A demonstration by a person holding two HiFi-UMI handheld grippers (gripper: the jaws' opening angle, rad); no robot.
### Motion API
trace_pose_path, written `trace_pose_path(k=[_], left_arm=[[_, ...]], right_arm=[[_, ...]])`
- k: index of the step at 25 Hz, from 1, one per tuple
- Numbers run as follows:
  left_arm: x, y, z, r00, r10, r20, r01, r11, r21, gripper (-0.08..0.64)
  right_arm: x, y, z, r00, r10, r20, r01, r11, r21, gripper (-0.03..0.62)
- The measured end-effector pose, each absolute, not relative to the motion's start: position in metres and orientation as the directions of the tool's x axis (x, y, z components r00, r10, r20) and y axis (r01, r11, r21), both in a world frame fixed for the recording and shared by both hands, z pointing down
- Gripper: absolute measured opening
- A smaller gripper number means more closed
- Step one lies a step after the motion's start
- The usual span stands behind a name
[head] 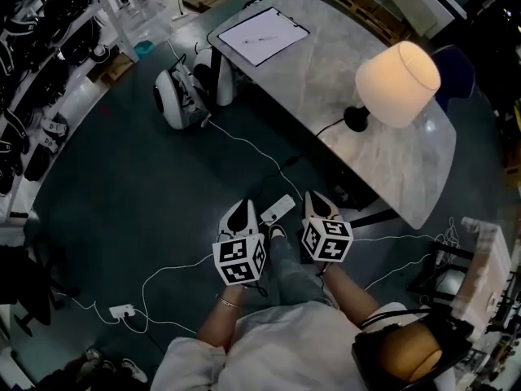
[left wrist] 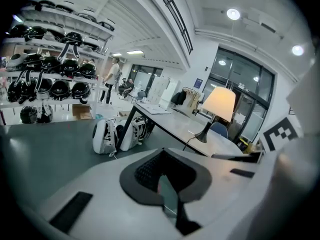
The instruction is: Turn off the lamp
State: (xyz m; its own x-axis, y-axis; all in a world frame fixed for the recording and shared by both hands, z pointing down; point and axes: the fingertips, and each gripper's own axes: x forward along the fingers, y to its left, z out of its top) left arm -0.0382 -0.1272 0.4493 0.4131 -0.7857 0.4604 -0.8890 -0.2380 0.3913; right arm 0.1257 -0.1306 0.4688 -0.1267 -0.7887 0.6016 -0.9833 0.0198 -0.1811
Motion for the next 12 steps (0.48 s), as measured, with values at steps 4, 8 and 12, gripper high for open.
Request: trace_pose_path(k=[4, 8, 12], left_arm=[[-0.029, -0.136, 0.467, 0.406, -0.776, 0.483, -0.895, -0.230, 0.382, -0.006], [-0.016, -0.144, 0.484, 0.407, -0.766, 0.498, -0.894, -0.224, 0.387, -0.005], [-0.002, -0.153, 0.506, 0.418, -0.751, 0.511, -0.892, -0.230, 0.390, -0.006]], right_arm=[[0.133, -0.140, 0.486, -0.139, -0.779, 0.611, -0.980, 0.018, -0.200, -0.002], [0.139, -0.150, 0.500, -0.153, -0.773, 0.616, -0.978, 0.030, -0.205, -0.002], [0.146, -0.160, 0.515, -0.154, -0.773, 0.615, -0.976, 0.021, -0.218, -0.002]])
